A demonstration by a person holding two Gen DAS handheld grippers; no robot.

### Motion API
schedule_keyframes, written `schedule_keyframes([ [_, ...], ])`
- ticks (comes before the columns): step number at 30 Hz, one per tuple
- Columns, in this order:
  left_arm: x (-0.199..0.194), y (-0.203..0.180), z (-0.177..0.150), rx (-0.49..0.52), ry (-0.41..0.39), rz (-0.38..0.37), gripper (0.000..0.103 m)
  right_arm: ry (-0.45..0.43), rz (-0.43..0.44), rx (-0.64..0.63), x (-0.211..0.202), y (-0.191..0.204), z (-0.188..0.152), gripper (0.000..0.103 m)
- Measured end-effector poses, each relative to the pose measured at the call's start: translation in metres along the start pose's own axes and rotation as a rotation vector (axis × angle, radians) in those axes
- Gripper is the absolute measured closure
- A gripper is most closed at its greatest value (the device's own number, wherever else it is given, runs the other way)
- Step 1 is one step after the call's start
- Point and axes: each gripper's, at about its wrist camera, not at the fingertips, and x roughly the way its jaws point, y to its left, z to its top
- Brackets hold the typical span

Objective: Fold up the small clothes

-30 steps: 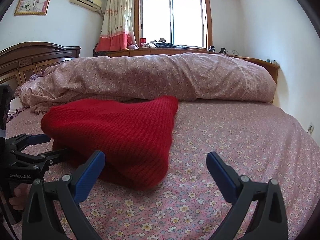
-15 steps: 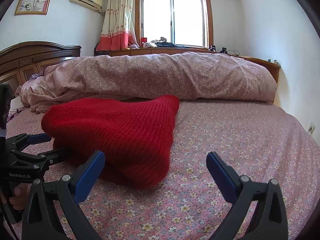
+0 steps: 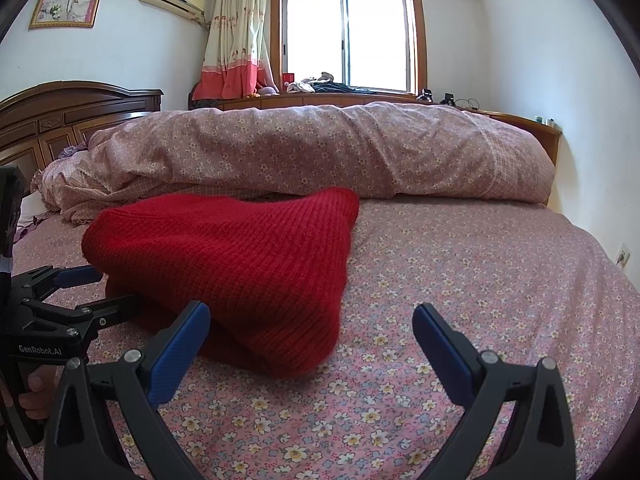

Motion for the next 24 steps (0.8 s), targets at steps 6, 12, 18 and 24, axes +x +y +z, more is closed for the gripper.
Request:
schedule_keyframes([
  [6,0.0002,-0.0001,0.0,-0.001,0.001,0.0,0.004,0.002,0.002,0.001,0.0009,-0.0002,0.0003,0.0],
  [12,0.0006,-0.0003,-0.0004,0.005,0.0,0.006,0.004,0.005,-0.001,-0.001,0.0011,0.0014,-0.0013,0.0],
  [18,0.0014,0.0017,-0.0005,-0.004,0.002,-0.001,0.004,0.009,0.0,-0.002,0.0014,0.0017,-0.0026,0.0],
  [24,0.0024,0.0025,0.0003,-0.005,0.003,-0.002,0.004,0.012,0.001,-0.003,0.002,0.002,-0.0018,0.0],
])
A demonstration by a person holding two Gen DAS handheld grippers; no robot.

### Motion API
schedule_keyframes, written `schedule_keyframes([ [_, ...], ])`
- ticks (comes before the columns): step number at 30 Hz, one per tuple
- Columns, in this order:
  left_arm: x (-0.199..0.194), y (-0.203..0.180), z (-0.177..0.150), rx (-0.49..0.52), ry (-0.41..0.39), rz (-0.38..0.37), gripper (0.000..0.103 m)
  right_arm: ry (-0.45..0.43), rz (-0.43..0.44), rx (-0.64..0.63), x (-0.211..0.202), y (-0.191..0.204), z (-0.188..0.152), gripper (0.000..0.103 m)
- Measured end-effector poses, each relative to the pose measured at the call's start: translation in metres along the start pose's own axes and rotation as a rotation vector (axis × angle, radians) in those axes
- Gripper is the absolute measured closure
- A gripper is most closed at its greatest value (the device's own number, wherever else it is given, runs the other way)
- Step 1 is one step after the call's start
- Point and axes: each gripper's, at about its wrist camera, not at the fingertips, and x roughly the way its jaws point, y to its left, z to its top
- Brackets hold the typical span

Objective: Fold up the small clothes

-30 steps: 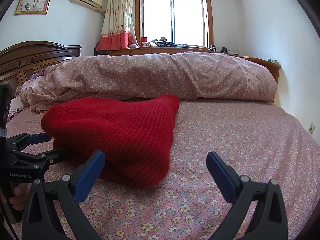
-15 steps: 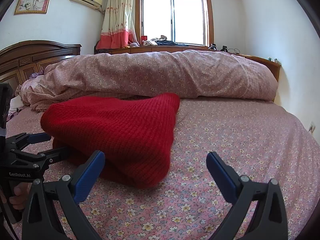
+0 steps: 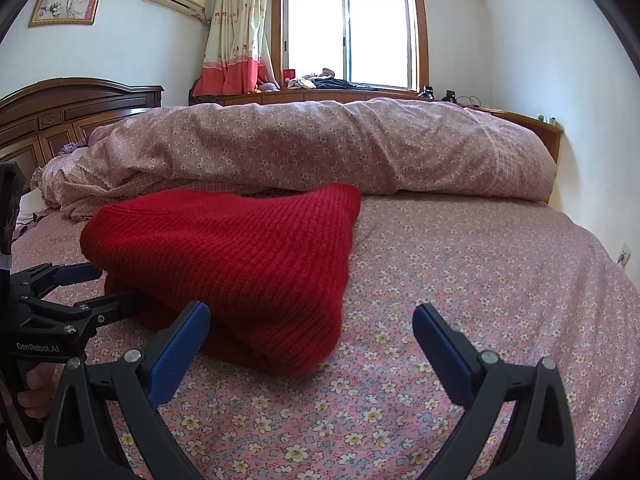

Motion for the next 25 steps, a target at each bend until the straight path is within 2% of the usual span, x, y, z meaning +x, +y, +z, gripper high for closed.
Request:
schedule_keyframes([
  [25,-0.0011,-0.0026,-0.0008,-0.008,0.005,-0.002,0.004,0.01,0.006,-0.002,0.0037,-0.0009,0.0011,0.0],
])
